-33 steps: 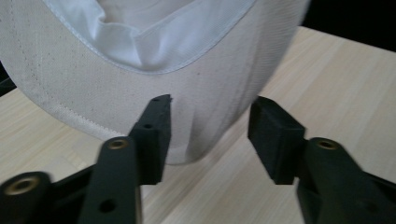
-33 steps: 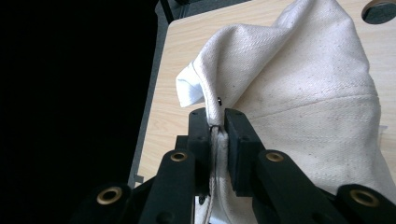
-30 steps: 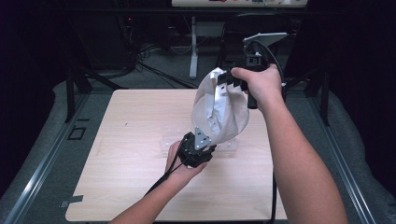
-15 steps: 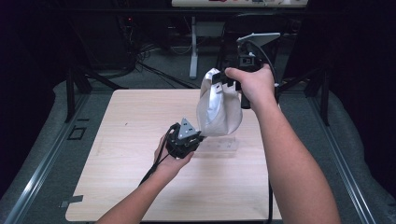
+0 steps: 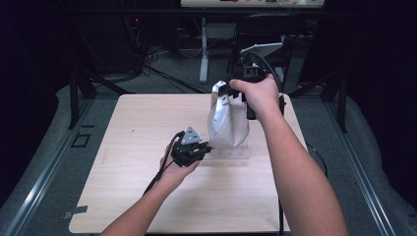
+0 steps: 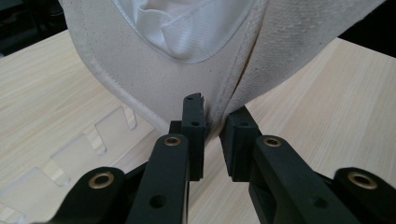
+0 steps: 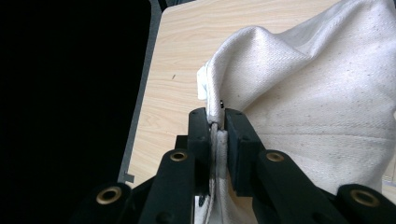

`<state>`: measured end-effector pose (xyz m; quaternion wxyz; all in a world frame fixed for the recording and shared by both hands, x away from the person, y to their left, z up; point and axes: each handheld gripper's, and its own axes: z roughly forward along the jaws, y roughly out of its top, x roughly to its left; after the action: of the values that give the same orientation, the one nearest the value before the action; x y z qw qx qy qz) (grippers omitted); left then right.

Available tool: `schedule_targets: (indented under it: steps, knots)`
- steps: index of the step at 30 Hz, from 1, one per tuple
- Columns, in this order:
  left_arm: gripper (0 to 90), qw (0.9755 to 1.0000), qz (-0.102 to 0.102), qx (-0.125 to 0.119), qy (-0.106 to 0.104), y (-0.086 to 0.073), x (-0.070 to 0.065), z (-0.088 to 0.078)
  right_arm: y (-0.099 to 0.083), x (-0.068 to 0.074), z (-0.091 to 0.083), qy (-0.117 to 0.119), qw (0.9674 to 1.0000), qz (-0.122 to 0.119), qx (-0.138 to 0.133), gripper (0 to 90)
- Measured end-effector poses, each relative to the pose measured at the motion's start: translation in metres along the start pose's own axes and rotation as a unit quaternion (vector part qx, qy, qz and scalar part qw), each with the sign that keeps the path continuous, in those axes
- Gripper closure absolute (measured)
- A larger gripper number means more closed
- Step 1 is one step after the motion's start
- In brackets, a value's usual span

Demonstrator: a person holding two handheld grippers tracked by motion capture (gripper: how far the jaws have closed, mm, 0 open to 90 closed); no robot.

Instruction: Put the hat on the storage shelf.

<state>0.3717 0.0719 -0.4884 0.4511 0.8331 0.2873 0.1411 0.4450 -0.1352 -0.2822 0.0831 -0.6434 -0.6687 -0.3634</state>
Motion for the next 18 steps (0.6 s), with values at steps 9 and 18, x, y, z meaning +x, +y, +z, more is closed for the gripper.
schedule_targets:
  steps: [9, 18]
  knots:
    - [81.2, 1.0, -0.003, 0.0, -0.002, -0.007, 0.001, 0.0, -0.001, 0.0, 0.007, 0.004, 0.9999, -0.003, 0.009, 81.3]
    - [82.9, 0.9999, -0.011, -0.002, -0.001, -0.016, 0.005, 0.001, -0.004, 0.002, 0.011, 0.005, 0.9997, -0.006, 0.021, 81.3]
